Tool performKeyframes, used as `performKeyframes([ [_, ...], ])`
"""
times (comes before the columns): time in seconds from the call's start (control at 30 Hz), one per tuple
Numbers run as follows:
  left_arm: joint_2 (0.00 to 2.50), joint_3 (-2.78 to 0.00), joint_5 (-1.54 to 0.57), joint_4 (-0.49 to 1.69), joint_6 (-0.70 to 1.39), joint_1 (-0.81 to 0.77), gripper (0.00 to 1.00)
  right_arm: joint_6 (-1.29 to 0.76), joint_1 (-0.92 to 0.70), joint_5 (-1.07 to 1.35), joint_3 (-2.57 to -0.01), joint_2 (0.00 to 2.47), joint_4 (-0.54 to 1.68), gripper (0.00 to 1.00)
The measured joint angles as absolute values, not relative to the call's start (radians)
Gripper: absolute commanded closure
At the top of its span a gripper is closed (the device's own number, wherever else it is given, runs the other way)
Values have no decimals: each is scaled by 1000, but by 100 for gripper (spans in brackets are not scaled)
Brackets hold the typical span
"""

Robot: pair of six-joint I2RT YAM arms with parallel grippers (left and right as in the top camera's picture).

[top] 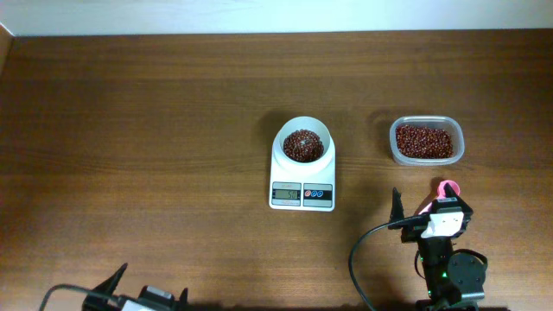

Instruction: Scoop and weigh 50g on scale

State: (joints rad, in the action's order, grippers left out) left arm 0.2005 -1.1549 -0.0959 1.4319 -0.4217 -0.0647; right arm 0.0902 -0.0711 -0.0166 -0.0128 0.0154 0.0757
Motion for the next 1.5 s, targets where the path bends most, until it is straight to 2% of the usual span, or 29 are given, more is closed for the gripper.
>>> performKeyframes([
  [0.3, 22, -1154, -96, 1436, -421, -39, 1, 90, -71, -17, -13, 15, 76, 1],
  [0.6, 10, -1156, -107, 1439, -421, -38, 1, 90, -71, -17, -13, 15, 76, 1],
  [0.8, 10, -1093, -158, 1267, -403, -39, 1, 90, -71, -17, -13, 15, 76, 1],
  [1.1, 10, -869, 30, 973, -79, -39, 1, 90, -71, -17, -13, 15, 76, 1],
  [1.5, 11, -462, 82, 540, -17, -39, 1, 90, -71, -17, -13, 15, 76, 1],
])
